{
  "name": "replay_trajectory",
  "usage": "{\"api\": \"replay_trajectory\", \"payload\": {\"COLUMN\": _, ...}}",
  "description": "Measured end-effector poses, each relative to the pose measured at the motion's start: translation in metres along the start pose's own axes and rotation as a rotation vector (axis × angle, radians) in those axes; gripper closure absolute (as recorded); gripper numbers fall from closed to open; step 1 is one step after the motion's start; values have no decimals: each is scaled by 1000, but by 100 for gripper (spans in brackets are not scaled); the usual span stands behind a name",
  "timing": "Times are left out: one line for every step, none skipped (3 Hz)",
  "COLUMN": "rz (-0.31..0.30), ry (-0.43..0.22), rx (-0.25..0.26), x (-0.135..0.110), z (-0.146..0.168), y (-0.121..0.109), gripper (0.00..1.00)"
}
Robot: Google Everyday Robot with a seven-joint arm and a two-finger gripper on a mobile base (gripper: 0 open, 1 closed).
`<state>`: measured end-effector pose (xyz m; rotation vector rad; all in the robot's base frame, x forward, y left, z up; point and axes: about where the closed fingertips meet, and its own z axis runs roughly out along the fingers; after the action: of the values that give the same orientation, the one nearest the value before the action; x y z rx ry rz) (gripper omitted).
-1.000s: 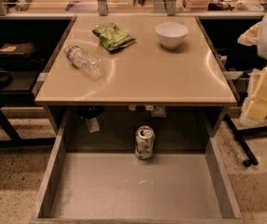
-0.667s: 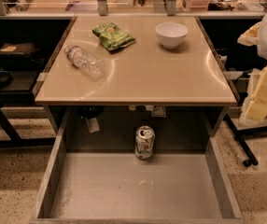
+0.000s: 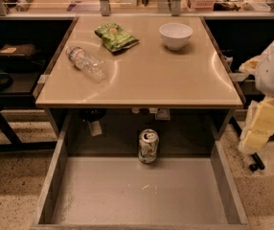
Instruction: Pick 7up can from top drawer and place on counter
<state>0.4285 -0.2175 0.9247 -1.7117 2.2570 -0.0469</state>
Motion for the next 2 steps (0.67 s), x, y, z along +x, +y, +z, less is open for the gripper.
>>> {"api": "replay_trajectory", "payload": {"rz": -4, "ry": -45, "rx": -22, "x": 12, "z": 49, "y": 20, "gripper": 0}}
{"api": "replay_trajectory", "payload": {"rz": -31, "ry": -123, "rx": -28, "x": 18, "z": 103, "y": 38, "gripper": 0}}
